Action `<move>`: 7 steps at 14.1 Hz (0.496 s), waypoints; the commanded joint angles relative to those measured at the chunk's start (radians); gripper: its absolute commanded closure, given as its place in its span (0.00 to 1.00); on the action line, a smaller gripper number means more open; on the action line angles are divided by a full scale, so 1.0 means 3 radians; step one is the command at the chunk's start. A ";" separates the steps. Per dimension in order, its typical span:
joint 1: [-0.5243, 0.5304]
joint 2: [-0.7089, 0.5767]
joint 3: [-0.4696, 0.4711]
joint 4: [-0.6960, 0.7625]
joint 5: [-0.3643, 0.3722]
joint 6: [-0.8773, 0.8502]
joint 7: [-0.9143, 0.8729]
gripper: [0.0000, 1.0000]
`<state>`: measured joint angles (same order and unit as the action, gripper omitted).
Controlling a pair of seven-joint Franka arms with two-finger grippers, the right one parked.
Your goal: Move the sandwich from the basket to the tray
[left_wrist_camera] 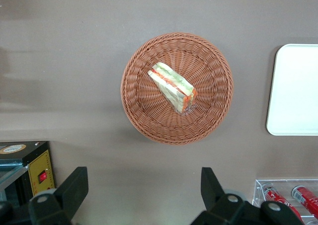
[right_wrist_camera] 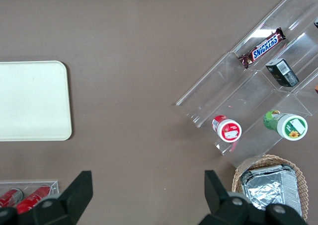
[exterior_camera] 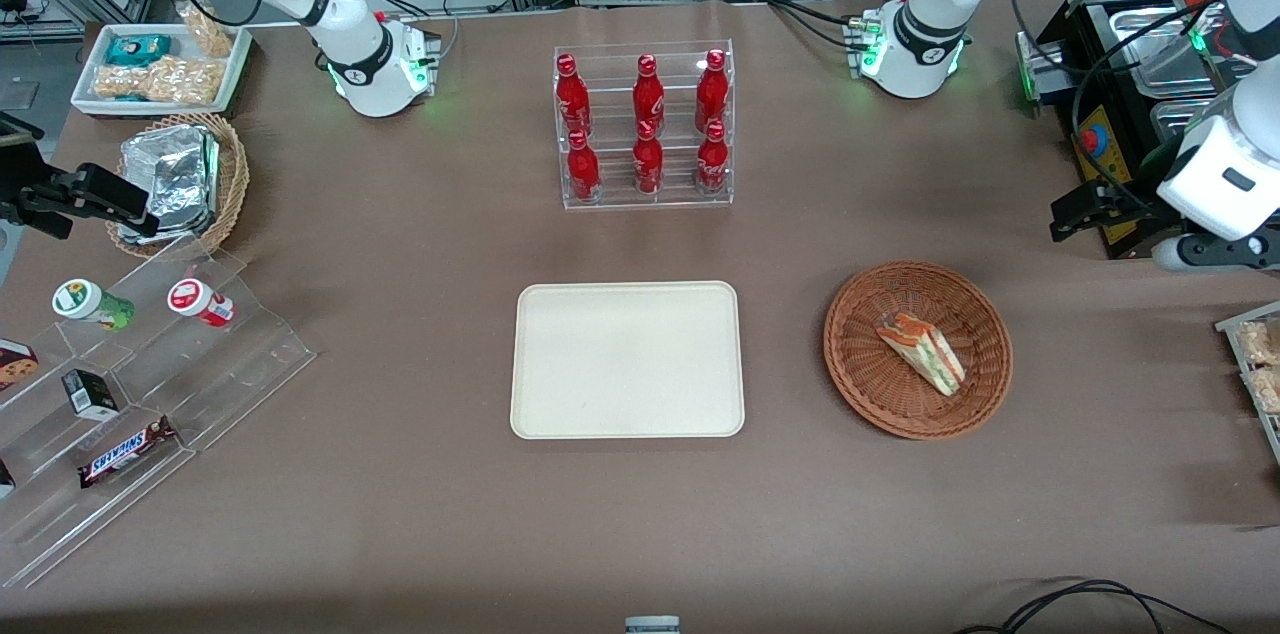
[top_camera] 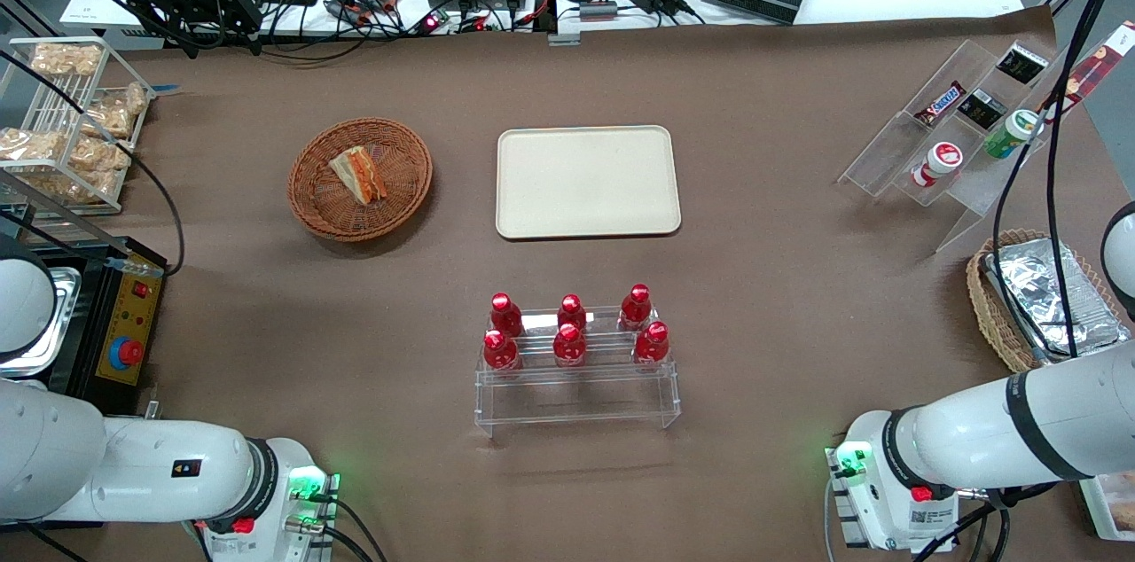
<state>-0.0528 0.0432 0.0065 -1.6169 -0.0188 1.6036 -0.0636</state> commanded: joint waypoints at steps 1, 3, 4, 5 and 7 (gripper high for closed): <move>0.0018 0.0055 -0.0017 0.0092 0.0017 -0.0094 0.0033 0.00; 0.0018 0.0055 -0.0017 0.0092 0.0017 -0.0114 0.0028 0.00; 0.0018 0.0060 -0.0017 0.0102 0.0007 -0.0114 0.0023 0.00; 0.0018 0.0061 -0.0017 0.0102 0.0012 -0.0114 0.0033 0.00; 0.0012 0.0060 -0.0022 0.0087 0.0017 -0.0155 0.0028 0.00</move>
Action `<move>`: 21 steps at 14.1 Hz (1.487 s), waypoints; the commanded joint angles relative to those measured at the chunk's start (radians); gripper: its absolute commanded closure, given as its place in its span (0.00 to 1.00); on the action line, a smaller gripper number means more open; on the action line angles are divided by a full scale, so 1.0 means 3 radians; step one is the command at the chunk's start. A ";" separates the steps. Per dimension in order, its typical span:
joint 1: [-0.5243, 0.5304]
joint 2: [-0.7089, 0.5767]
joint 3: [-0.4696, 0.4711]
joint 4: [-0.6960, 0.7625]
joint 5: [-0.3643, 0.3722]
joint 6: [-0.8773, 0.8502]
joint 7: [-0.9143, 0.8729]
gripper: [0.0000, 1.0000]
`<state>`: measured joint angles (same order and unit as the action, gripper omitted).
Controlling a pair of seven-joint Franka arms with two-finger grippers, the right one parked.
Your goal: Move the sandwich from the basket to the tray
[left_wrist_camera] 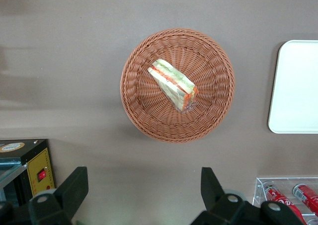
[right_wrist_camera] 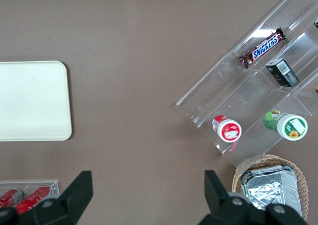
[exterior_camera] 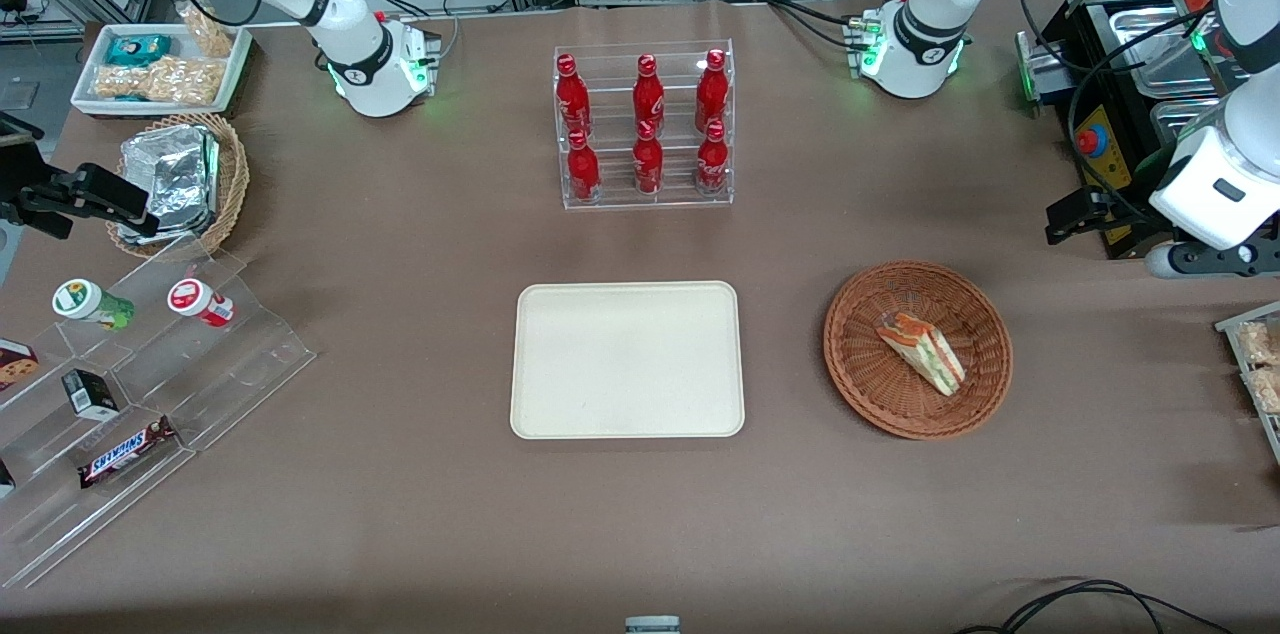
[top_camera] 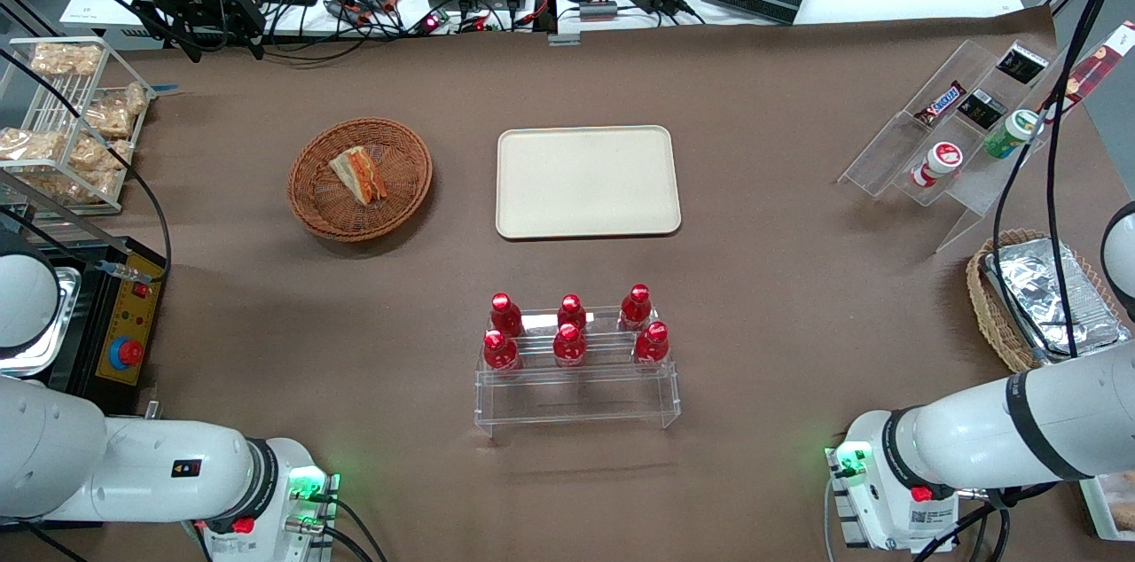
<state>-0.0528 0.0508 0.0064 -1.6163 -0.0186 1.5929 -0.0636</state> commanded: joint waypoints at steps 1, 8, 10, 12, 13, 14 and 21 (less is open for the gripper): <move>-0.0008 0.0035 -0.0021 0.0085 0.0016 -0.0125 0.0033 0.00; -0.0049 0.0173 -0.0021 -0.0073 0.0021 -0.0166 -0.0059 0.00; -0.0054 0.0280 -0.0032 -0.0170 0.0026 -0.0064 -0.0140 0.00; -0.0054 0.0316 -0.0093 -0.0430 0.0067 0.0303 -0.0171 0.00; -0.0054 0.0316 -0.0103 -0.0618 0.0123 0.0553 -0.0242 0.00; -0.0054 0.0306 -0.0149 -0.0818 0.0194 0.0829 -0.0405 0.00; -0.0054 0.0341 -0.0318 -0.1648 0.0440 0.2256 -0.2551 0.00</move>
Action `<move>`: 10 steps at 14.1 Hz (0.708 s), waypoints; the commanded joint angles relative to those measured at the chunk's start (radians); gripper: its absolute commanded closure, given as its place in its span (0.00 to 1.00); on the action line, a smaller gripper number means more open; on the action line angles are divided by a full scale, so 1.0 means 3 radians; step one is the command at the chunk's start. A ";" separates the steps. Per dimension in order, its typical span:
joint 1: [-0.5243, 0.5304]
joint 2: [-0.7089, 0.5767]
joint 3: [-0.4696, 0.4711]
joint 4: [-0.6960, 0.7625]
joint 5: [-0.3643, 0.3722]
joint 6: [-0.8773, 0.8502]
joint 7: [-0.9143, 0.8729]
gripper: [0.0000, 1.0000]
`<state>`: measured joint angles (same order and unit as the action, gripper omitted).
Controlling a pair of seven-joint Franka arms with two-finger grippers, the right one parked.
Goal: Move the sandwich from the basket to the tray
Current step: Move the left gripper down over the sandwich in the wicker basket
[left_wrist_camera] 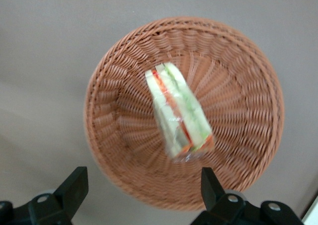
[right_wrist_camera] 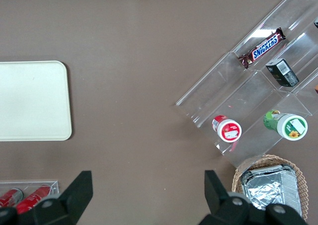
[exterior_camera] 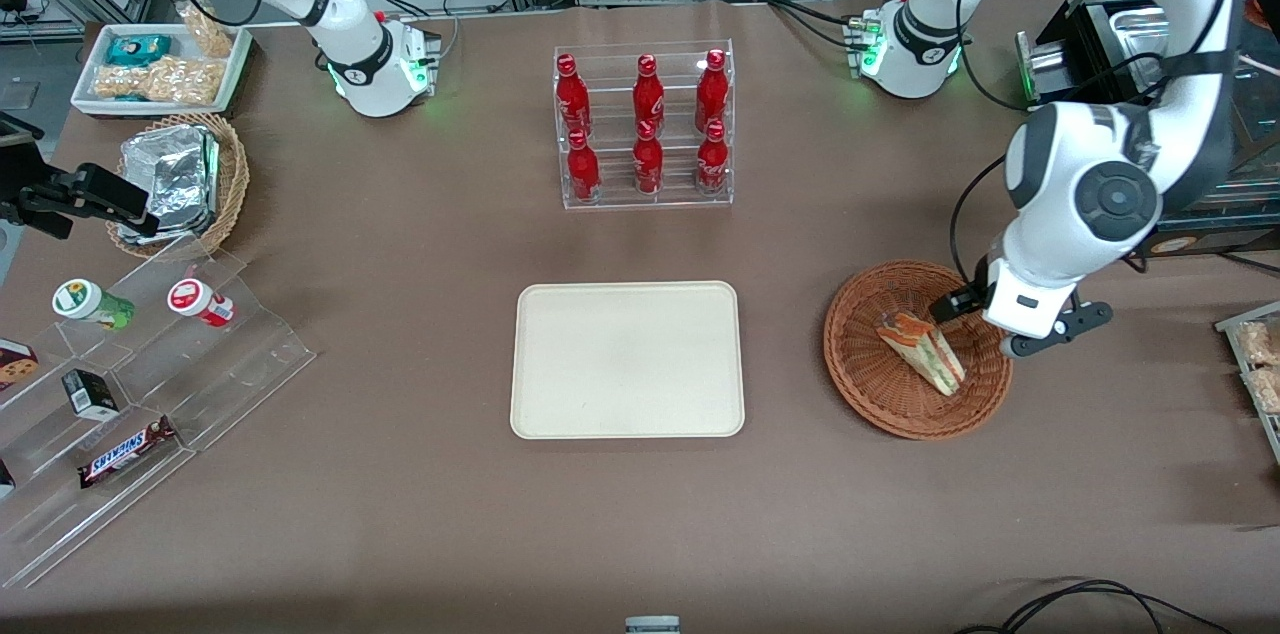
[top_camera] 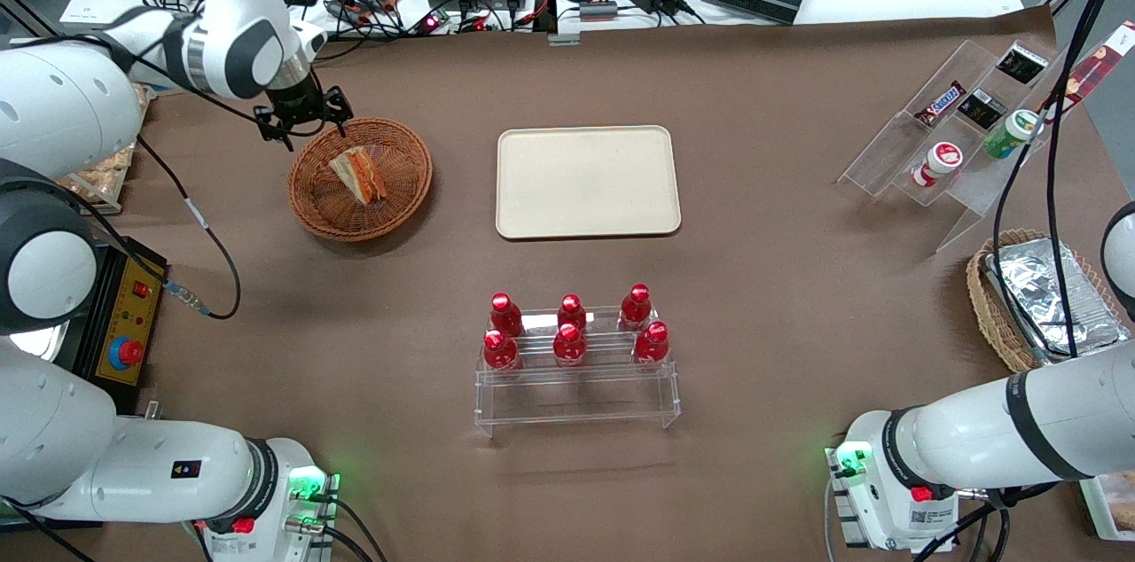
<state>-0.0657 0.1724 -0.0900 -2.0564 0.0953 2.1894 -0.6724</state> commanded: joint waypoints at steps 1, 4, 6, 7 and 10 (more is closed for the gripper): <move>-0.0011 0.0038 0.0004 -0.0161 0.0061 0.0335 -0.0839 0.00; -0.0011 0.0360 -0.0063 -0.0069 0.0061 0.0576 -0.1541 0.00; -0.0006 0.0539 -0.0068 0.0018 0.0051 0.0617 -0.1573 0.00; -0.0006 0.0621 -0.0068 0.0059 0.0040 0.0622 -0.1583 0.00; -0.0001 0.0643 -0.0068 0.0049 0.0010 0.0602 -0.1548 0.88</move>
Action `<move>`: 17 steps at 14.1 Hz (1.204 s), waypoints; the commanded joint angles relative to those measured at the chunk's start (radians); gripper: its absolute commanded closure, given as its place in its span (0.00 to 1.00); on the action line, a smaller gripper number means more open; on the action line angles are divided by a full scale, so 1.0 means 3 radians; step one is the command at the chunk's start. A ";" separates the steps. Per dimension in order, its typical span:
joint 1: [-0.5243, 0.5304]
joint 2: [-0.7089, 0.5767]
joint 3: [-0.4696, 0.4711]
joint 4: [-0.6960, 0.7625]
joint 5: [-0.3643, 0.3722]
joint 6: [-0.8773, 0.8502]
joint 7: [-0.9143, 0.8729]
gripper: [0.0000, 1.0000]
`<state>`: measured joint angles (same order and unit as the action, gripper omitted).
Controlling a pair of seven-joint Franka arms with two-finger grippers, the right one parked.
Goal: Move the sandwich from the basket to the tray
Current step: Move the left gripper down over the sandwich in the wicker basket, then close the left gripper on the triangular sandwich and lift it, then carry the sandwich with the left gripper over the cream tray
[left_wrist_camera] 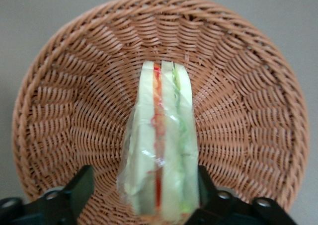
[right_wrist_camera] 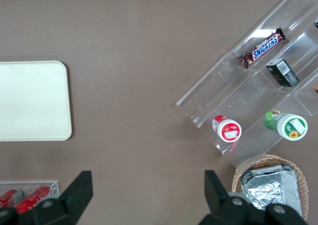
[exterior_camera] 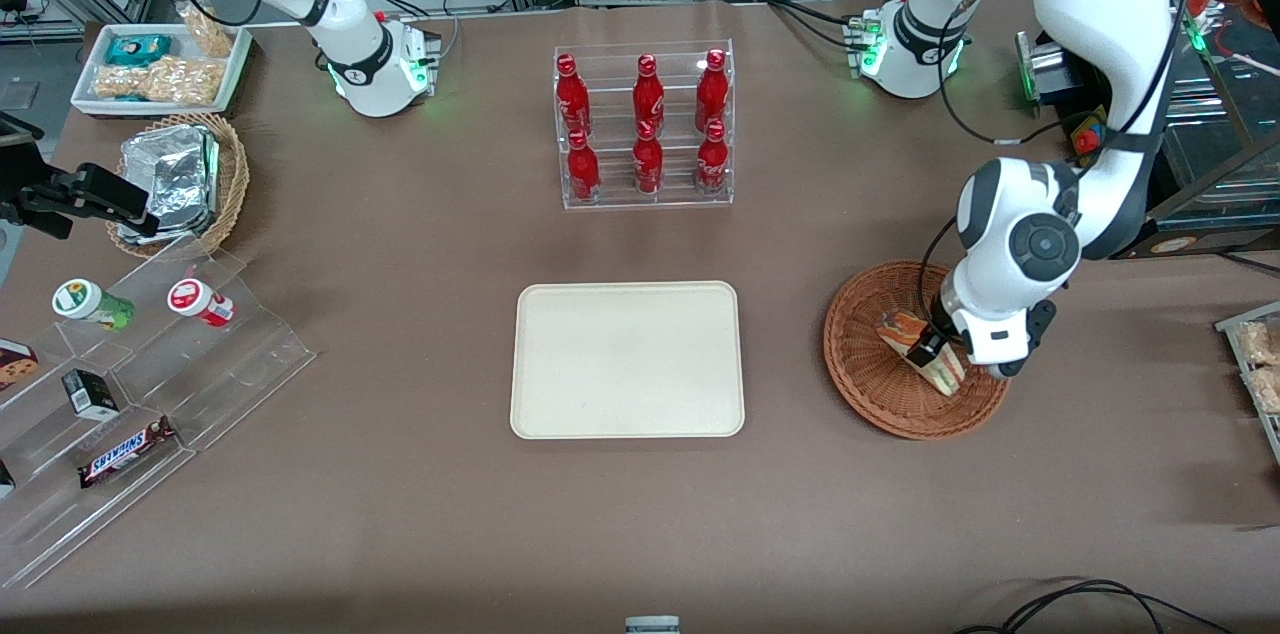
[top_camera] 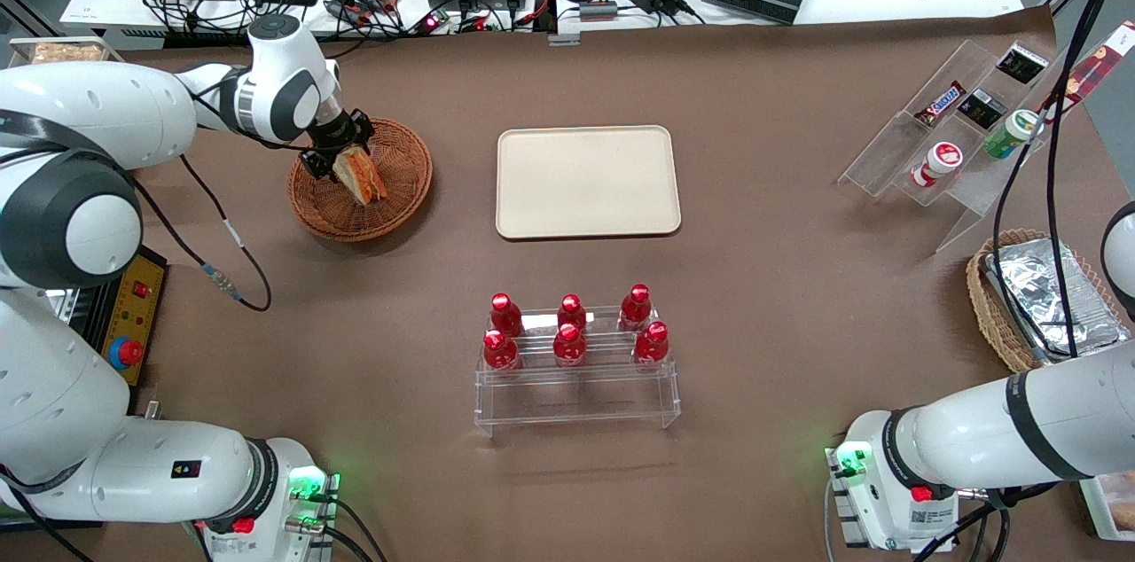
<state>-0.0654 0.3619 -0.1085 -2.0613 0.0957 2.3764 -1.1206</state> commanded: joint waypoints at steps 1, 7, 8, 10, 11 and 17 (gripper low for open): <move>0.0003 0.0006 -0.0007 0.0086 0.0008 -0.0042 -0.0039 0.92; -0.0002 -0.0010 -0.0072 0.0963 -0.0017 -0.1409 -0.0018 0.94; 0.0003 0.0021 -0.0144 0.1122 -0.0017 -0.1574 -0.0018 0.94; 0.0003 0.0036 -0.0277 0.1205 -0.0017 -0.1612 -0.0018 0.98; 0.0003 0.0077 -0.0384 0.1216 -0.0017 -0.1566 -0.0018 0.99; -0.0201 0.0848 -0.1090 0.1904 0.0979 -0.1059 0.0278 1.00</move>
<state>-0.0900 0.5047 -0.4078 -1.6506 0.2990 2.0781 -1.0822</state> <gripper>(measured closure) 0.855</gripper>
